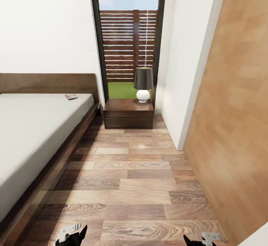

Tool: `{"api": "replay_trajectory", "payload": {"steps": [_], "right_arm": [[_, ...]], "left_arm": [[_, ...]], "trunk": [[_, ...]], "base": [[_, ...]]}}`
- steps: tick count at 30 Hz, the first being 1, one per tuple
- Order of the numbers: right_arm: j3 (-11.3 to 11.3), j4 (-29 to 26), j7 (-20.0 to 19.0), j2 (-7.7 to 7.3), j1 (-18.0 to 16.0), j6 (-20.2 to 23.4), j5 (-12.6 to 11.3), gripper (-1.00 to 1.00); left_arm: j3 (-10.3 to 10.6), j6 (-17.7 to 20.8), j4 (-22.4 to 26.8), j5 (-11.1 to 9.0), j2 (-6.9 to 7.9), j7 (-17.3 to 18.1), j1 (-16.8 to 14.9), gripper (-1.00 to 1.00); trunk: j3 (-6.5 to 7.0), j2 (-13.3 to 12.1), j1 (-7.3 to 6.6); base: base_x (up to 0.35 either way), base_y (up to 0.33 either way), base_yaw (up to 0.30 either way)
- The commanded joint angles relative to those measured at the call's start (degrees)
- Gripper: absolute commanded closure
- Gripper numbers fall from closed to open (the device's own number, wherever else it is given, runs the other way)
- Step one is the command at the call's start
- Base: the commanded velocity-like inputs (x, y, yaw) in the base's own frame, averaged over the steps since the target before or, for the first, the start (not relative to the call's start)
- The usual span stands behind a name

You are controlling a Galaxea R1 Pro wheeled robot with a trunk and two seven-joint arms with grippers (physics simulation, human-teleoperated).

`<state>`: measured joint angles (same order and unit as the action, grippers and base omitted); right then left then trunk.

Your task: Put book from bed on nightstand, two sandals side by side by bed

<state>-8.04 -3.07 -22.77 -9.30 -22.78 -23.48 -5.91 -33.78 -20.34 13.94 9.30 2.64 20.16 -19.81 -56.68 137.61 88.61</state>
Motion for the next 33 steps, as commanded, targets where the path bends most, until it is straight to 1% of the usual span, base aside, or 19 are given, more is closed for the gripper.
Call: {"api": "replay_trajectory", "payload": {"steps": [1, 11, 33], "right_arm": [[-0.2, 0.1, -0.6, -0.01, -0.1, 0.0, -0.6, -1.0], [-0.2, 0.1, -0.6, -0.01, 0.0, 0.0, -0.6, -1.0], [-0.2, 0.1, -0.6, -0.01, 0.0, 0.0, -0.6, -1.0]], "left_arm": [[-0.5, -0.2, -0.1, 0.6, -0.02, 0.2, -0.1, -1.0], [-0.5, -0.2, -0.1, 0.5, -0.03, 0.2, -0.1, -1.0], [-0.5, -0.2, -0.1, 0.5, -0.01, 0.2, -0.1, -1.0]], "trunk": [[-0.05, 0.0, -0.01], [-0.05, 0.0, -0.01], [-0.05, 0.0, -0.01]], "base": [[0.017, -0.036, 0.034], [0.067, -0.177, 0.007], [0.033, -0.038, 0.0]]}}
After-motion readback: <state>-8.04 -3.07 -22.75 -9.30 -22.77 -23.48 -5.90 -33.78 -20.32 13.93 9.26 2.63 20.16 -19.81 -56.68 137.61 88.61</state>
